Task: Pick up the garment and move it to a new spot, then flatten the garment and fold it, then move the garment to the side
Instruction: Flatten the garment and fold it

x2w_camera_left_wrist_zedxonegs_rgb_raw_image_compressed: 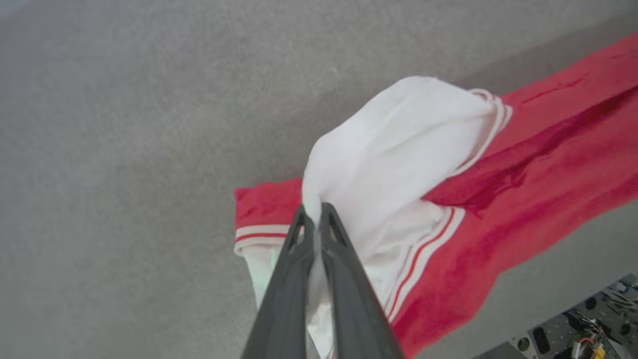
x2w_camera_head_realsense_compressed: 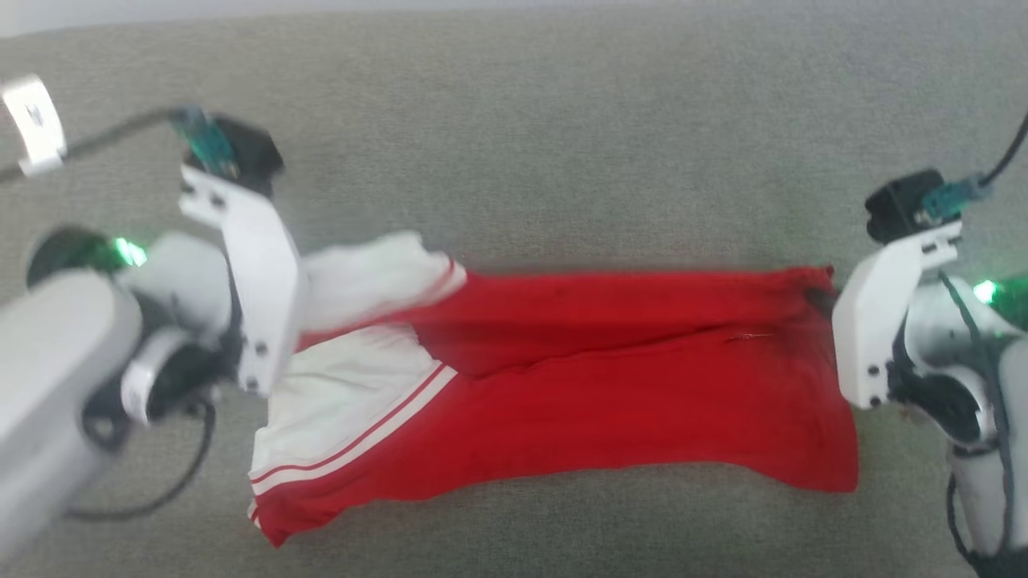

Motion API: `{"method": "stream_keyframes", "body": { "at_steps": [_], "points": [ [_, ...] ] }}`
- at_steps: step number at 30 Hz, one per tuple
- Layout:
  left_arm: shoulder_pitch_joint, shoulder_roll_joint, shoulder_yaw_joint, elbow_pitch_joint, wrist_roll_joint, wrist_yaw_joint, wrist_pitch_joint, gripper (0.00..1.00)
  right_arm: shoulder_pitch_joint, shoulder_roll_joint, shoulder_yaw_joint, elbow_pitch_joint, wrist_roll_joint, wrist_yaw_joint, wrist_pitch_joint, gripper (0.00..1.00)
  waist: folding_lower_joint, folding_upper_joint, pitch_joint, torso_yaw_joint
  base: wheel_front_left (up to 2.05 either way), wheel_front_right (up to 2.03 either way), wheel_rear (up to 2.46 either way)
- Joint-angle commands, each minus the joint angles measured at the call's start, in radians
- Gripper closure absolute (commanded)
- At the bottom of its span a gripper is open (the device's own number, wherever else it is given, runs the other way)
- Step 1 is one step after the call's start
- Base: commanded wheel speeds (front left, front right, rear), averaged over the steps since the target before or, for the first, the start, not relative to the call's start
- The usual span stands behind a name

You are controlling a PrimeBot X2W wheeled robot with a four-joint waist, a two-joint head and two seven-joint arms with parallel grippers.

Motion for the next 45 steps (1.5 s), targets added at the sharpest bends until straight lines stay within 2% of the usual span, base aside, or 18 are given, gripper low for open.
{"method": "stream_keyframes", "body": {
  "at_steps": [1, 6, 12, 13, 14, 15, 16, 21, 30, 37, 45],
  "points": [
    [0.03, 0.012, -0.006, -0.023, -0.002, 0.014, -0.006, 1.0, 0.026, 0.0, -0.013, -0.015, 0.007, 0.0, 0.01, 1.0, 0.0, 0.0, -0.008, 0.009, 0.0, 0.0, 0.0],
    [0.129, 0.011, -0.018, -0.061, -0.039, 0.042, -0.04, 1.0, 0.094, 0.014, -0.049, -0.036, -0.004, 0.0, 0.037, 1.0, 0.0, 0.0, -0.015, 0.02, 0.0, 0.0, 0.0],
    [0.209, -0.035, -0.025, 0.043, -0.081, 0.009, -0.105, 1.0, 0.104, 0.048, -0.044, 0.03, -0.001, 0.0, 0.034, 1.0, 0.0, 0.0, -0.022, 0.015, 0.0, 0.0, 0.0],
    [0.217, -0.046, -0.024, 0.071, -0.091, -0.004, -0.118, 1.0, 0.095, 0.055, -0.04, 0.043, -0.001, 0.0, 0.028, 0.8, 0.0, 0.0, -0.025, 0.013, 0.0, 0.0, 0.0],
    [0.221, -0.059, -0.019, 0.097, -0.097, -0.016, -0.134, 0.73, 0.087, 0.054, -0.033, 0.054, -0.009, 0.0, 0.024, 0.58, 0.0, 0.0, -0.029, 0.011, 0.0, 0.0, 0.0],
    [0.226, -0.07, -0.013, 0.123, -0.097, -0.029, -0.153, 0.49, 0.081, 0.054, -0.025, 0.064, -0.009, 0.0, 0.019, 0.0, 0.0, 0.0, -0.034, 0.01, 0.0, 0.0, 0.0],
    [0.233, -0.074, -0.006, 0.152, -0.103, -0.037, -0.168, 0.0, 0.074, 0.059, -0.024, 0.072, -0.007, 0.0, 0.011, 0.0, 0.0, 0.0, -0.04, 0.008, 0.0, 0.0, 0.0],
    [0.247, -0.088, 0.012, 0.22, -0.113, -0.071, -0.228, 0.0, 0.064, 0.037, -0.002, 0.083, 0.014, 0.0, -0.009, 0.0, 0.0, 0.0, -0.082, 0.007, 0.0, 0.0, 0.0],
    [0.315, -0.063, 0.058, 0.195, -0.072, -0.093, -0.418, 0.0, 0.125, 0.01, -0.037, 0.056, 0.068, 0.0, 0.02, 0.0, 0.0, 0.0, -0.151, 0.022, 0.0, 0.0, 0.0],
    [0.425, -0.049, 0.107, 0.173, -0.049, -0.081, -0.641, 0.0, 0.192, -0.009, -0.112, 0.068, 0.06, 0.0, 0.076, 0.0, 0.0, 0.0, -0.189, 0.054, 0.0, 0.0, 0.0],
    [0.552, -0.04, 0.194, 0.192, -0.026, -0.059, -0.931, 0.0, 0.233, 0.002, -0.146, 0.126, 0.061, 0.0, 0.073, 0.0, 0.0, 0.0, -0.202, 0.105, 0.0, 0.0, 0.0]
  ]
}}
